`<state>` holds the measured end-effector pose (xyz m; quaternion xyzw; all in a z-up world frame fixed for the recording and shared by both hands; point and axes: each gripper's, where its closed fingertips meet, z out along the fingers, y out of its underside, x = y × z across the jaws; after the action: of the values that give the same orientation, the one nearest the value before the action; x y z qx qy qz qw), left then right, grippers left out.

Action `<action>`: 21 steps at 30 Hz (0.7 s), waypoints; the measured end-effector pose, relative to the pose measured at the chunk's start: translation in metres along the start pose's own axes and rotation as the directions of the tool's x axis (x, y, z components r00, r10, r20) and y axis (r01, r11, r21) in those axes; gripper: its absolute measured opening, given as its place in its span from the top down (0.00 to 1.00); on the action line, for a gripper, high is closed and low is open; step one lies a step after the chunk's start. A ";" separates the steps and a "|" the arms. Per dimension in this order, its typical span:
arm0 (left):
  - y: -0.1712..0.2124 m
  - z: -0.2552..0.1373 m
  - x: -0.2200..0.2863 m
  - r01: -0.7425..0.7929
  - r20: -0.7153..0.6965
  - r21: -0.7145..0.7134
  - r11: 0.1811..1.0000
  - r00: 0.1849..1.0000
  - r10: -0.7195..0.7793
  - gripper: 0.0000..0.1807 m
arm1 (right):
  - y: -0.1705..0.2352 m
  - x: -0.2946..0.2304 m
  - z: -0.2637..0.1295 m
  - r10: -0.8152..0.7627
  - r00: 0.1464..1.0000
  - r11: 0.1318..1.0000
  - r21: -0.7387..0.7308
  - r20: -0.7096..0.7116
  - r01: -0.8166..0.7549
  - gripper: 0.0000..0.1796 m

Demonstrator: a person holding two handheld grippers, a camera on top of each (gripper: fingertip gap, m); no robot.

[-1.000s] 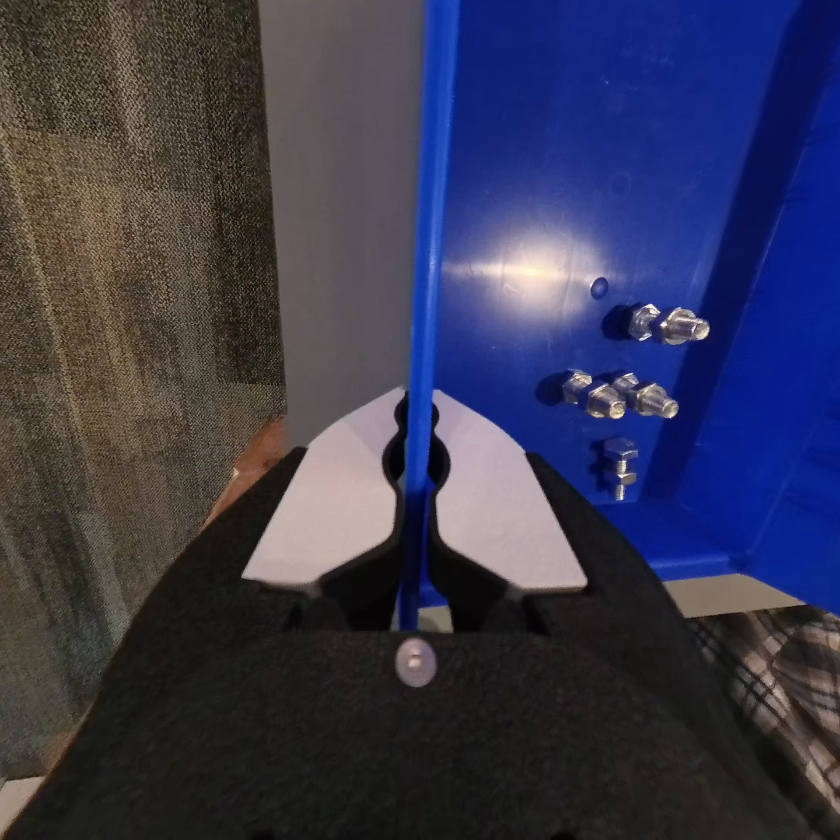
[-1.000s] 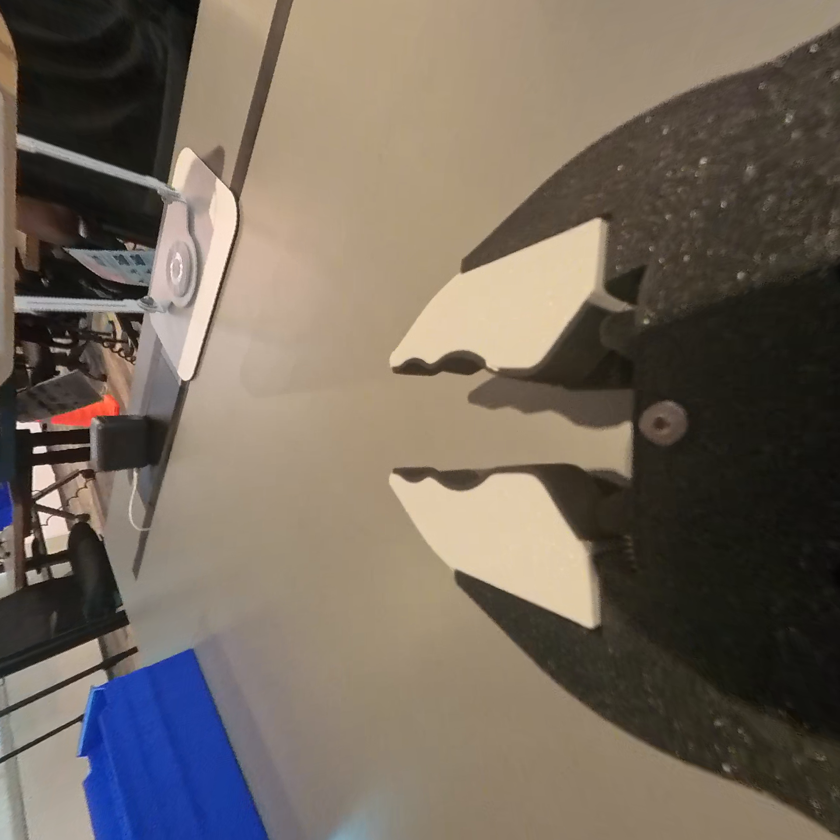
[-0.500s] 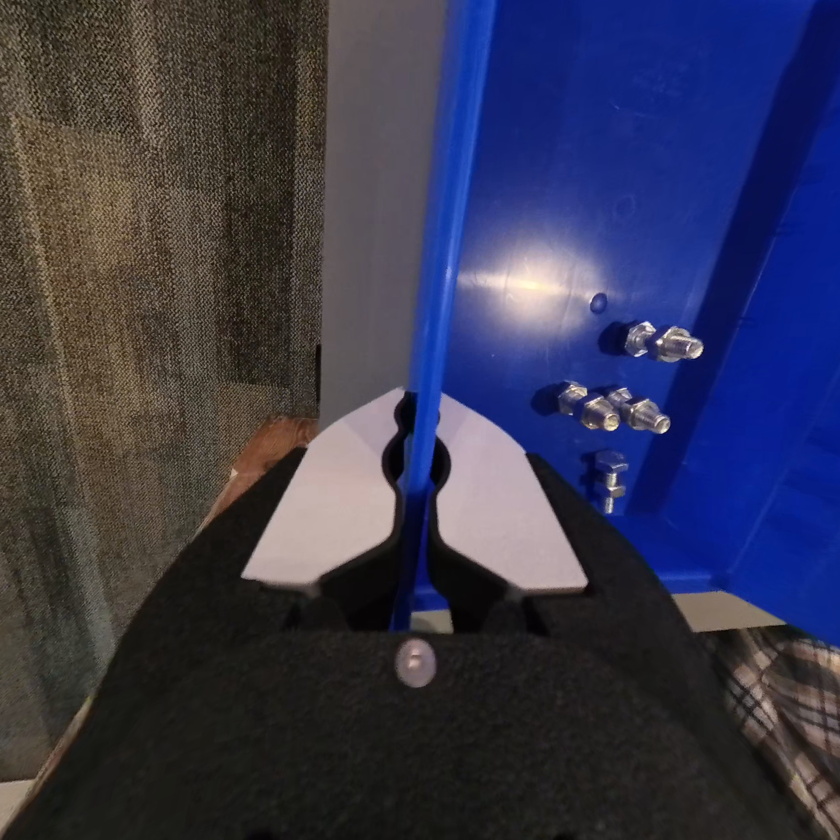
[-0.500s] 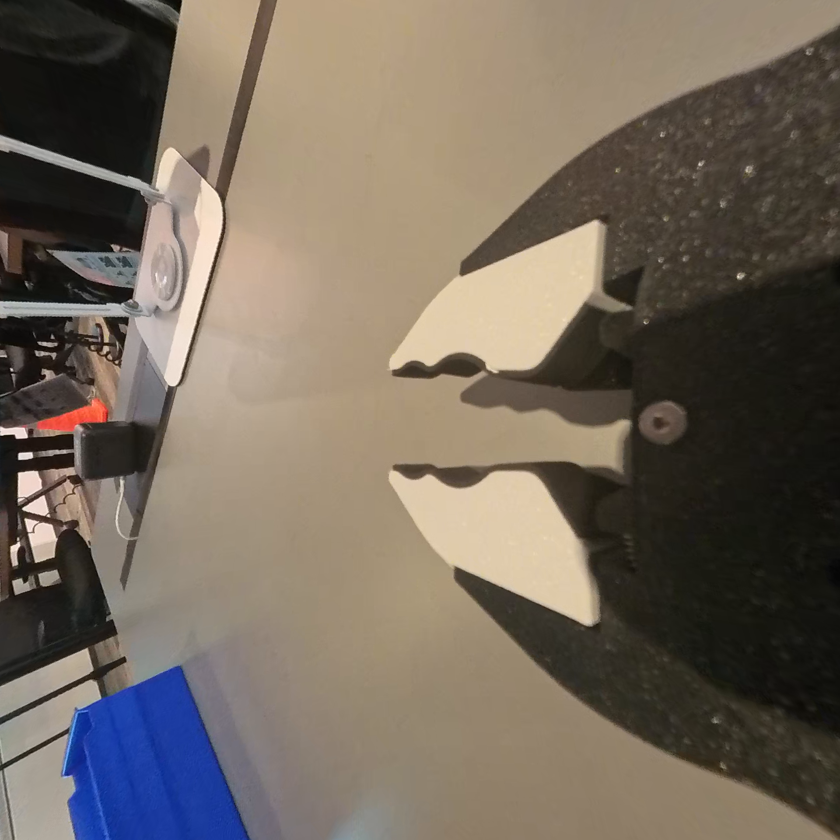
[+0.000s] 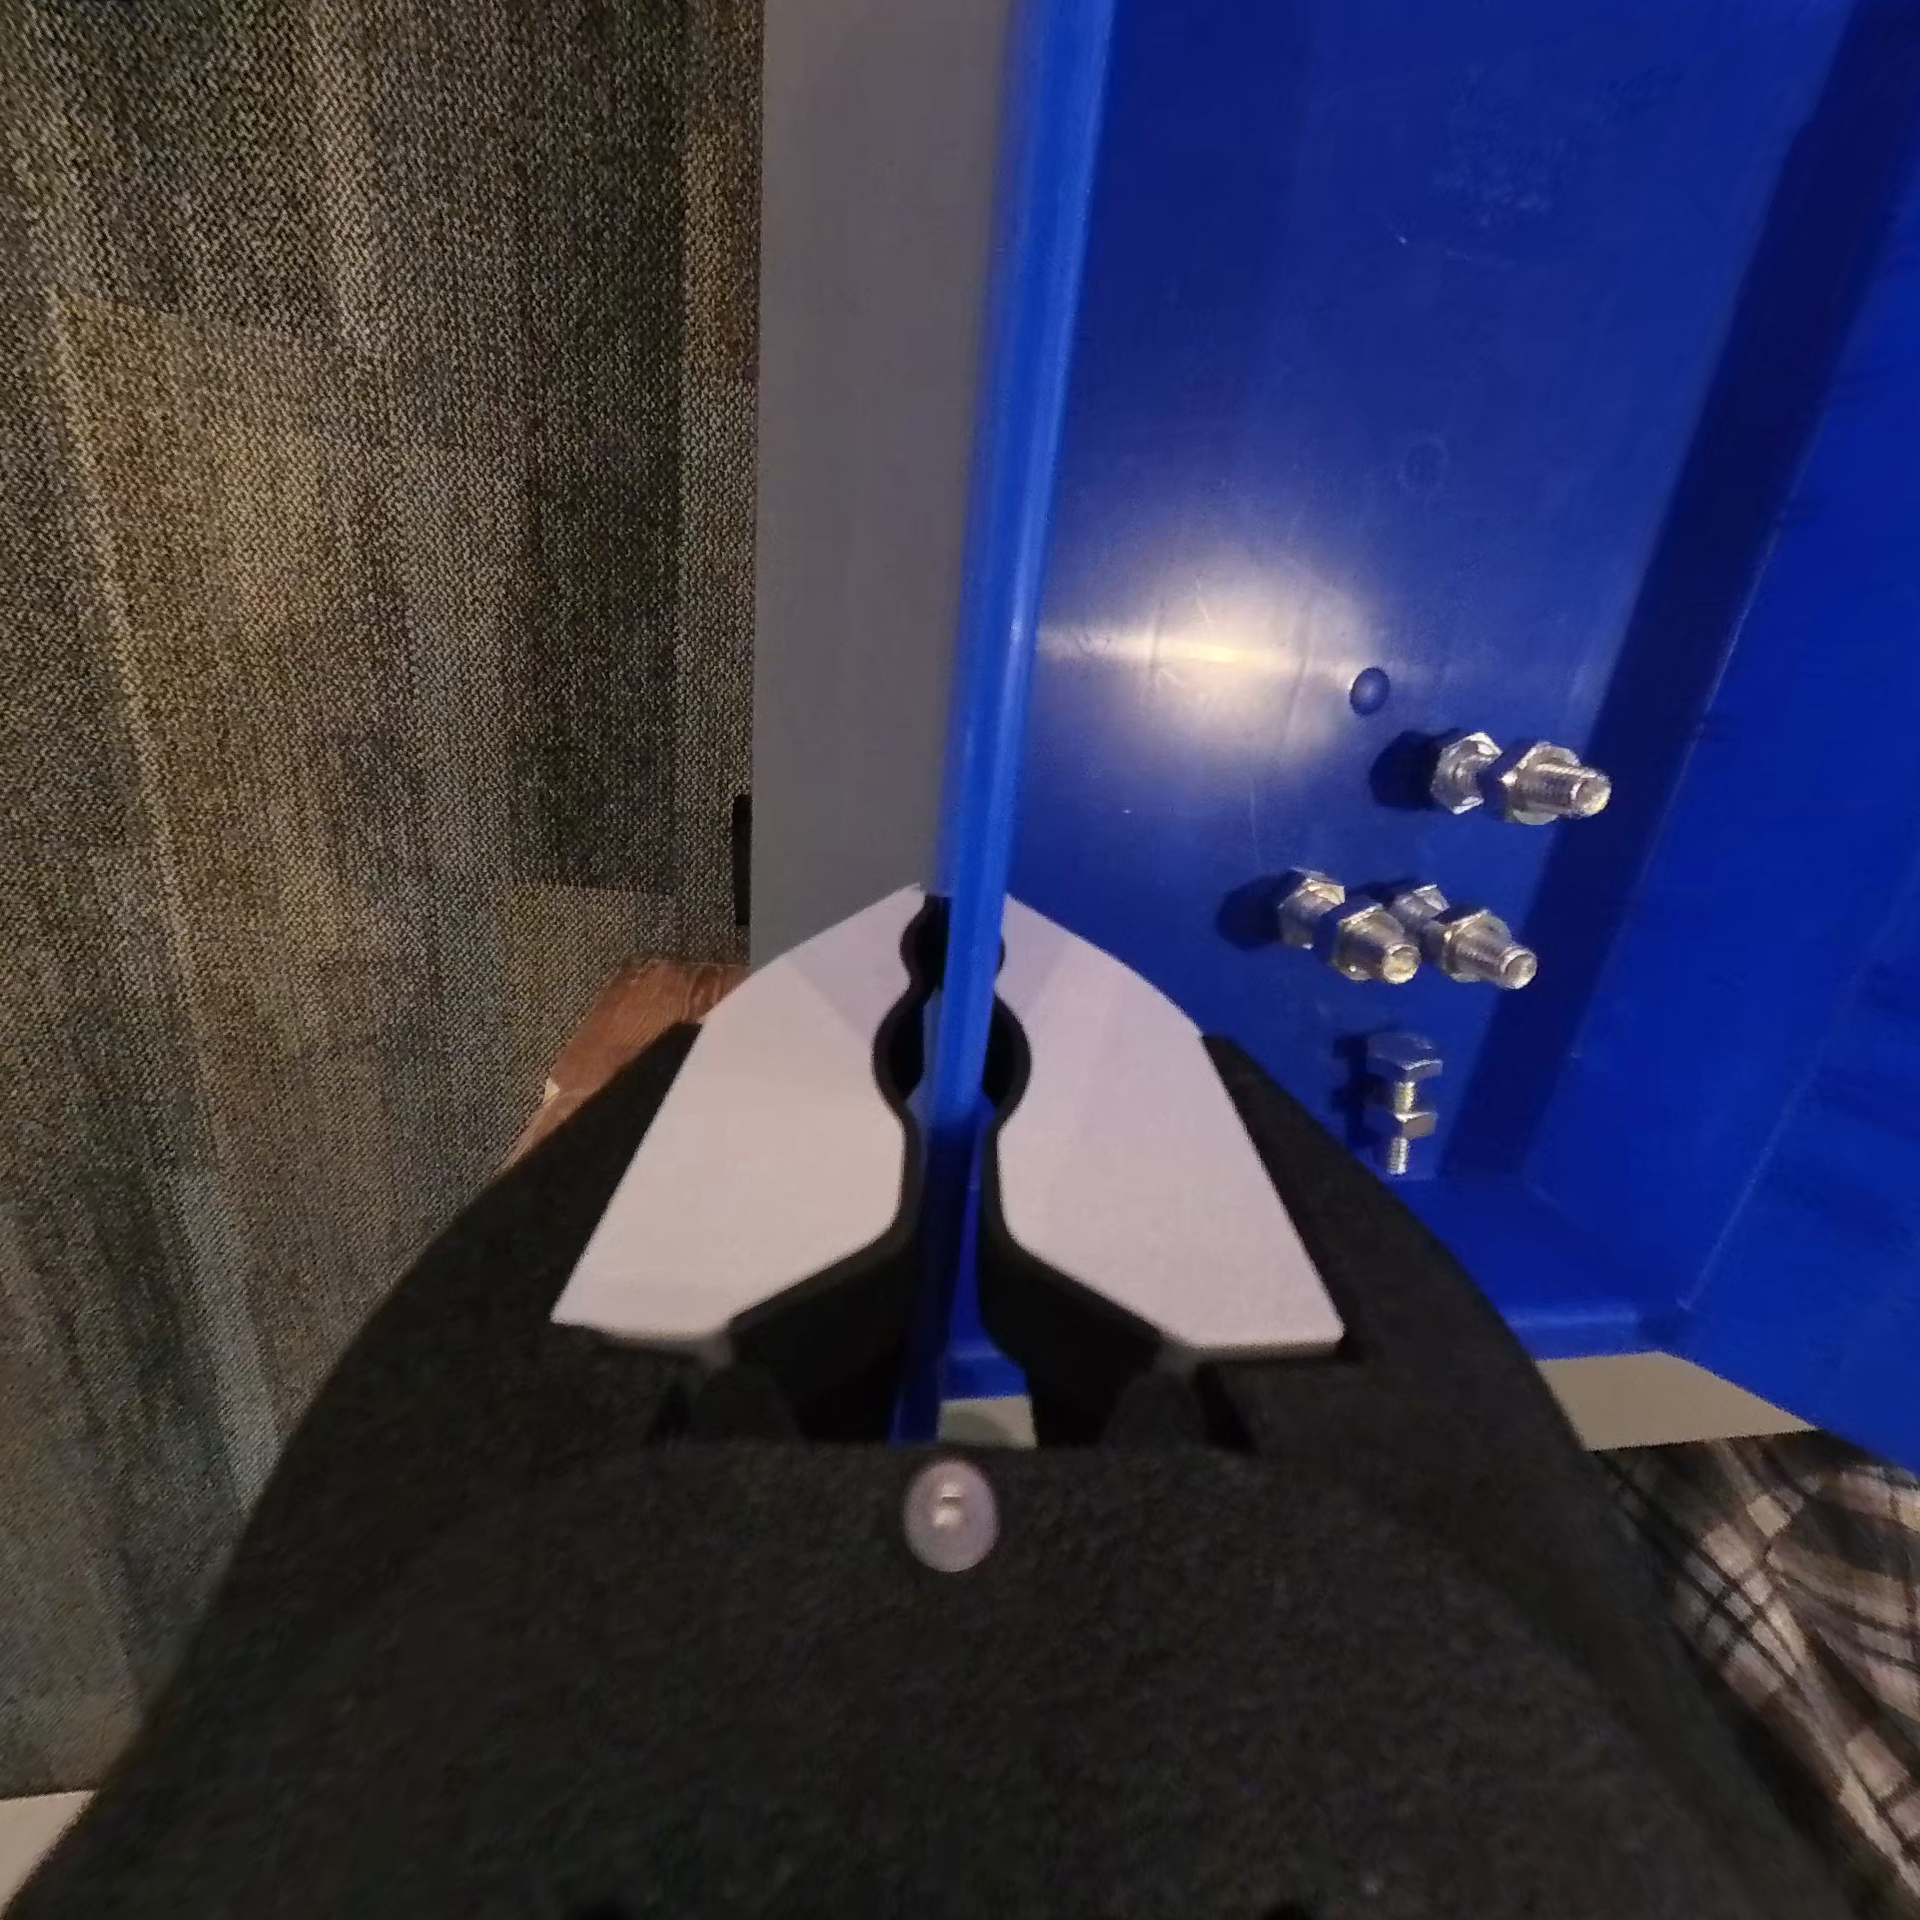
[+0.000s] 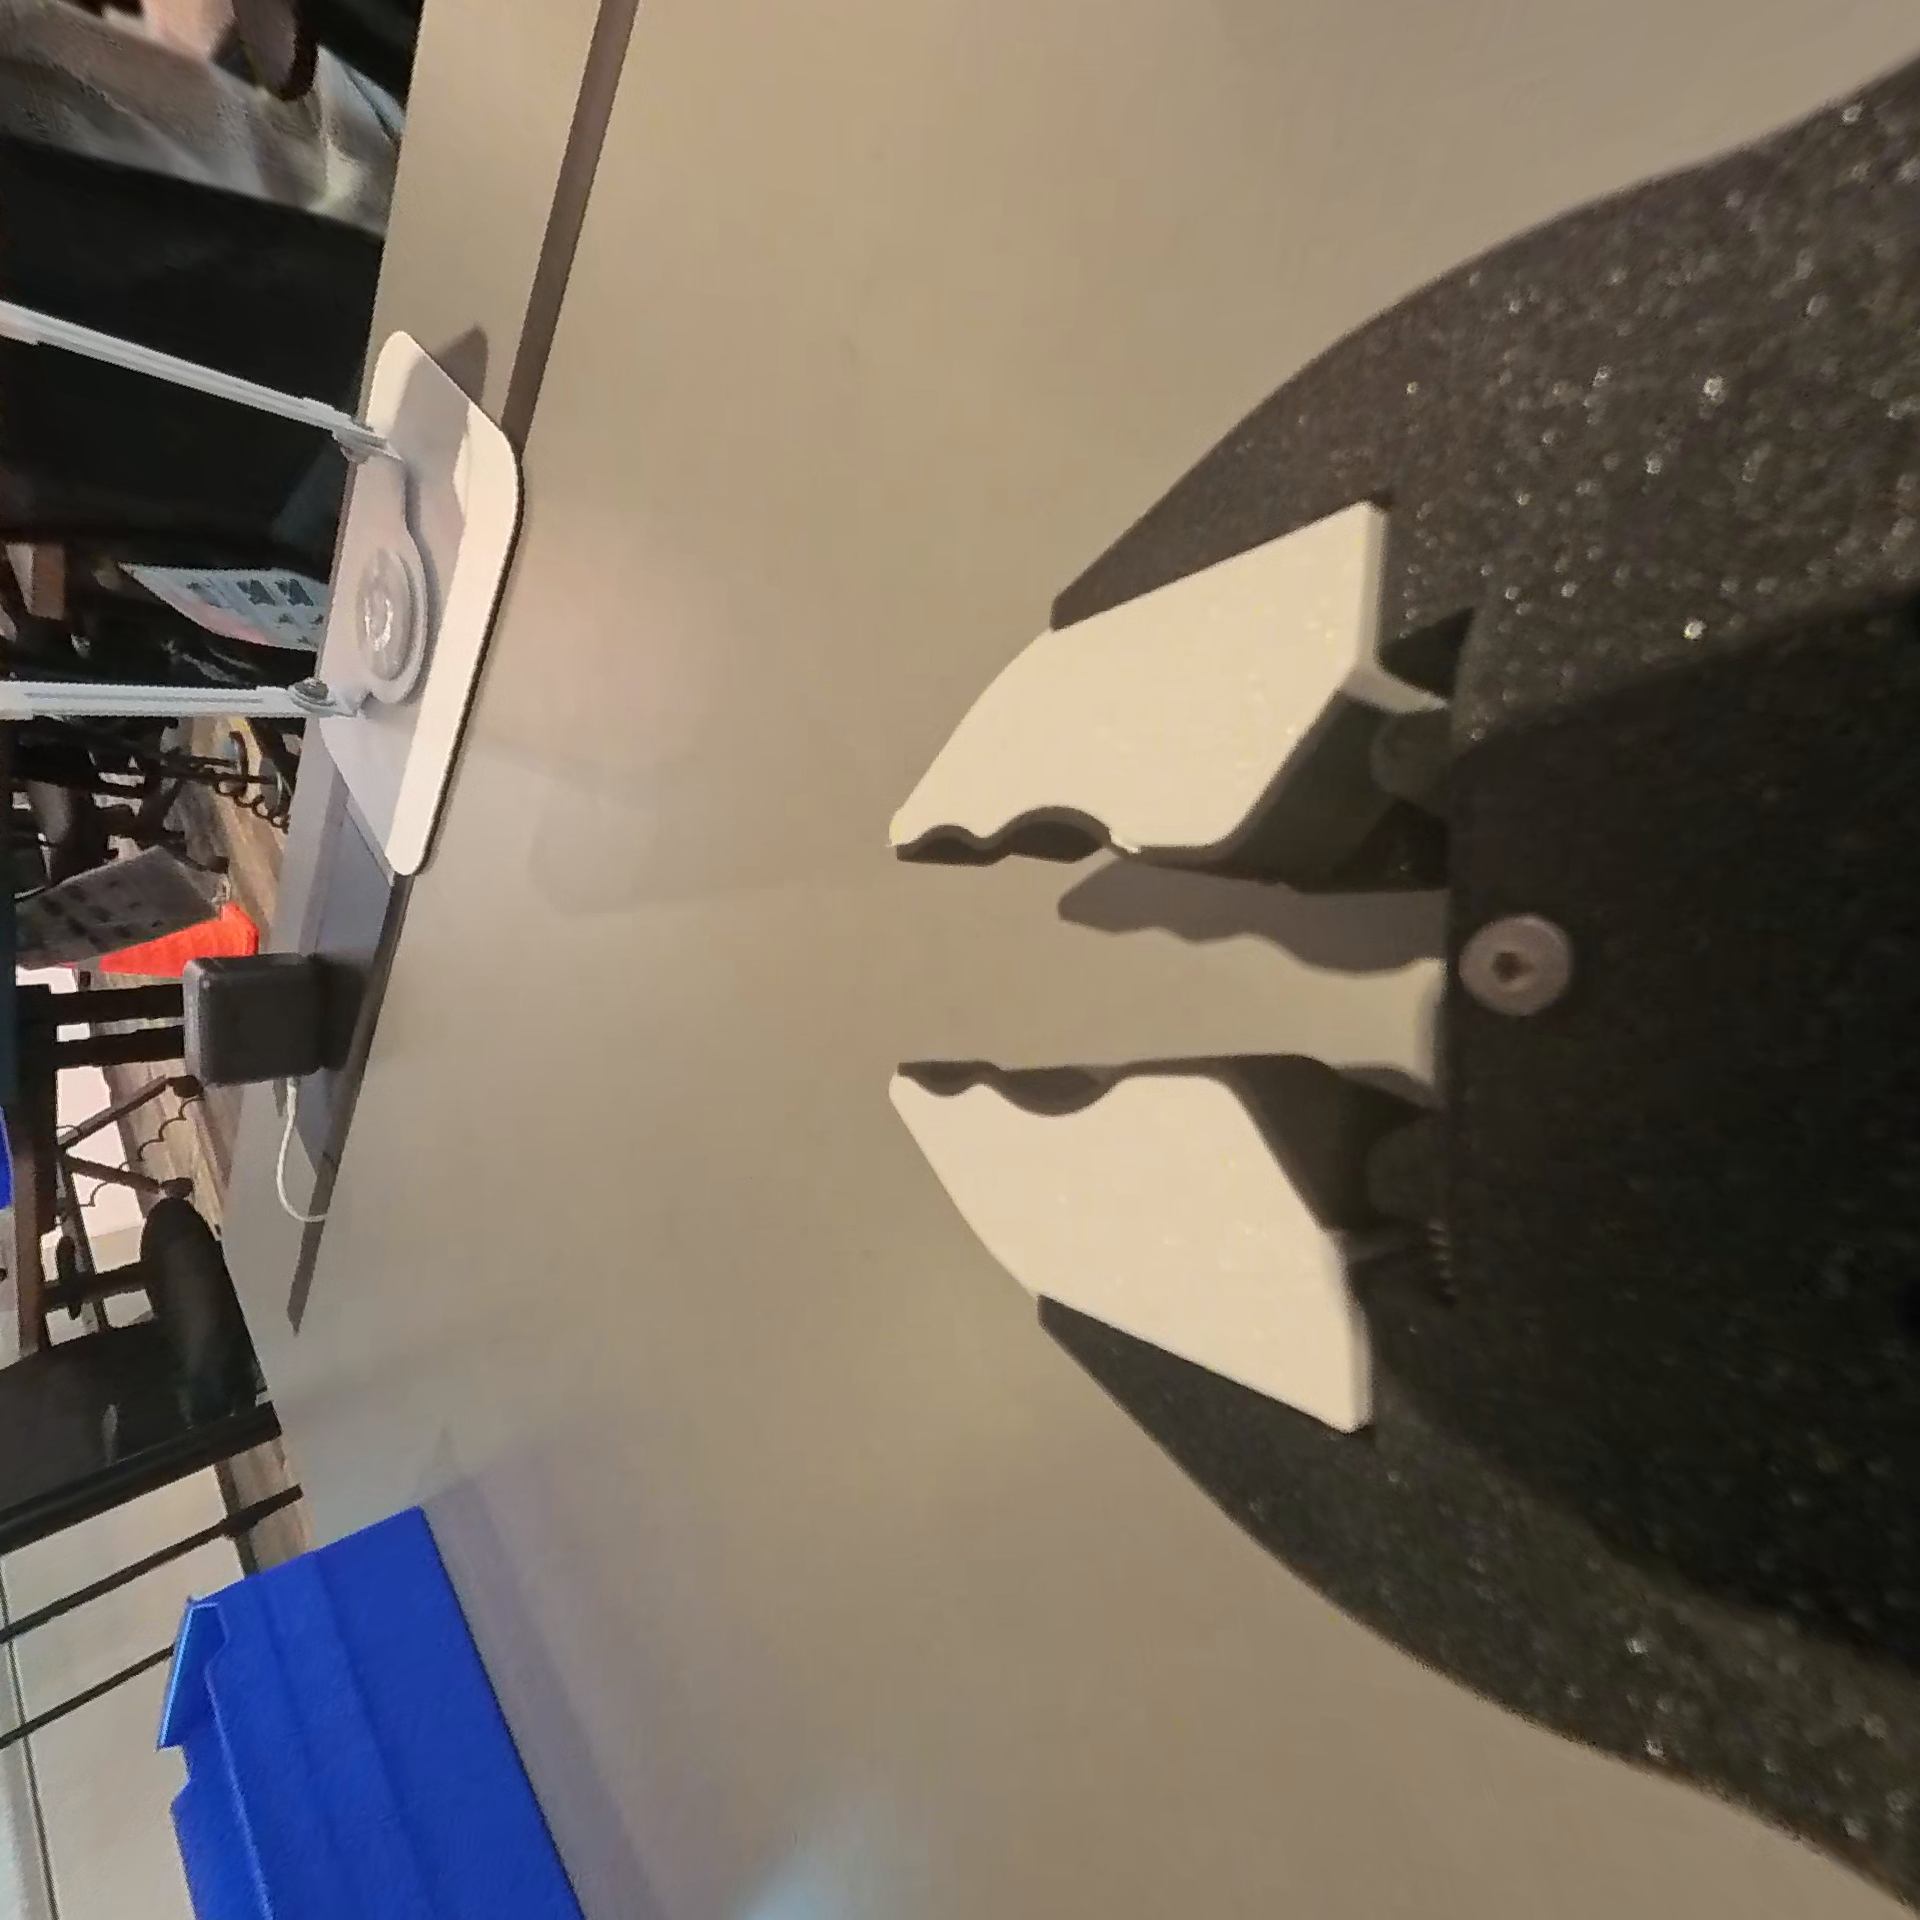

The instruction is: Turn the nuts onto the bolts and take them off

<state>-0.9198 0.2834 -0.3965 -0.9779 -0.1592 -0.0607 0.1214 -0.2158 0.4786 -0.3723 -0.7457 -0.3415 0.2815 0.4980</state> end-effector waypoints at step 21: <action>-0.033 -0.057 0.002 0.020 0.011 0.315 0.949 1.000 -0.025 0.62 | -0.002 -0.003 0.000 -0.010 1.000 1.000 0.009 0.008 0.010 0.79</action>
<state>-0.9335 0.2999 -0.3339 -0.9445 -0.1791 -0.0286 0.2740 -0.2178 0.4770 -0.3702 -0.7406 -0.3461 0.2835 0.5014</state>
